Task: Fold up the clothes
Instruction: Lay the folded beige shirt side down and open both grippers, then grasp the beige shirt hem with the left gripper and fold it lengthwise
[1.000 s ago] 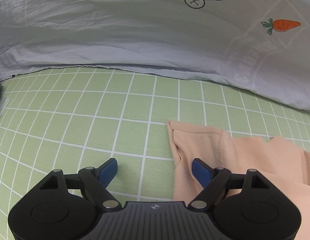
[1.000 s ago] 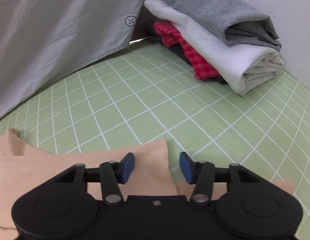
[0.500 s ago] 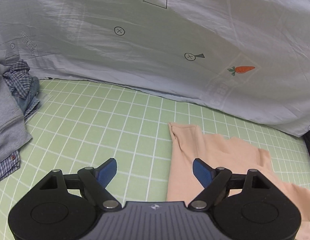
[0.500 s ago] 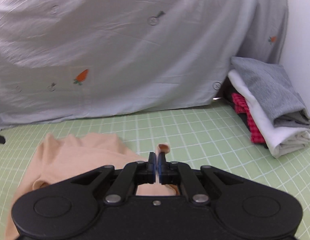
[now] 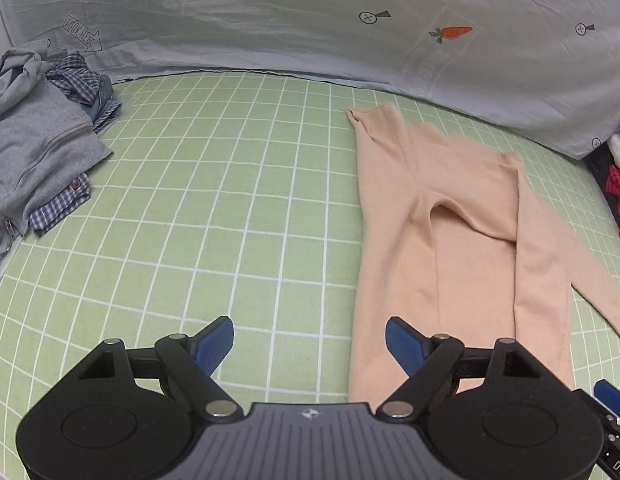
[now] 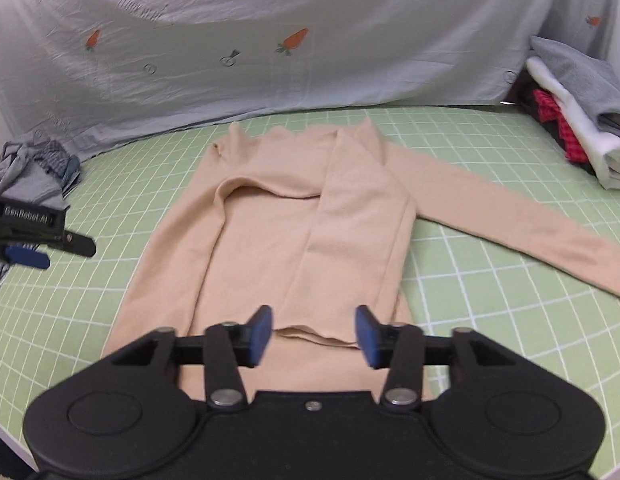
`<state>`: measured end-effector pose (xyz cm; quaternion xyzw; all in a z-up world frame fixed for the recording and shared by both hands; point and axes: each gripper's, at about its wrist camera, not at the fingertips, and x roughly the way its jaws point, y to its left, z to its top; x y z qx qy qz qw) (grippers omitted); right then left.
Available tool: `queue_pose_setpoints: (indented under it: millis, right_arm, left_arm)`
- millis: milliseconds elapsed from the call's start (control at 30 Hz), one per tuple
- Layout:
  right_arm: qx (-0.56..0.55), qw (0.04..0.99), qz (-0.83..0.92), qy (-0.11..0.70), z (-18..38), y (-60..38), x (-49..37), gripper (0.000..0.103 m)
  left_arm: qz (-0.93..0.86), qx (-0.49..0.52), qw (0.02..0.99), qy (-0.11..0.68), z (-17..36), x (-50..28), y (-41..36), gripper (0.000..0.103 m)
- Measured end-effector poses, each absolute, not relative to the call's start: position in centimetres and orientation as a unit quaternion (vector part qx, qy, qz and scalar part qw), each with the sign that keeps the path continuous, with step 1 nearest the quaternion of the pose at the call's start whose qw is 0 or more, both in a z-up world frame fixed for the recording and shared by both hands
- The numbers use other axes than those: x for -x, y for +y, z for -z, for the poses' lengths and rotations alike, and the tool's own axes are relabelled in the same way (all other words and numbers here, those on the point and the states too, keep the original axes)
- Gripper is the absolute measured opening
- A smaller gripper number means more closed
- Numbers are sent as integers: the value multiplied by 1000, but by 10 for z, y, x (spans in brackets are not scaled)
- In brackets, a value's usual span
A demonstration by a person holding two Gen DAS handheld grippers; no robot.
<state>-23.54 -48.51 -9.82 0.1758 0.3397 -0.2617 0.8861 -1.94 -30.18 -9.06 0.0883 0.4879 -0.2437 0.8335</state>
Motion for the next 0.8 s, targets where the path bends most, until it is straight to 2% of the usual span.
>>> queue_pose_setpoints:
  millis: [33,100,233,567,600,700,767,800]
  right_arm:
    - [-181,883,277,332,98,-488,242,88]
    - [-176,879,313,314,98,-498,254,103]
    - [-143,858,375,320,102,-517,270,103]
    - [-177,814,426,353,134,-576,309,103]
    - [-179,807,433,359,137,-581,312,103]
    - [-176,797,446,366,142,-587,319,103]
    - [-178,794,448,370,144,-589,324,103]
    - [-179,792,449,372,146,-591,326,103]
  left_arm:
    - [246,-91,833,488,92,23,-307,84]
    - [251,-95,831,488,94,30,-317,84]
    - [261,-104,827,487,98,44,-336,90]
    - [310,-138,797,500,126,80,-414,89]
    - [315,-141,794,501,129,83,-422,87]
    - [330,-150,783,505,139,94,-444,65]
    - [339,-156,776,508,145,100,-459,60]
    - [344,-159,773,509,148,104,-467,53]
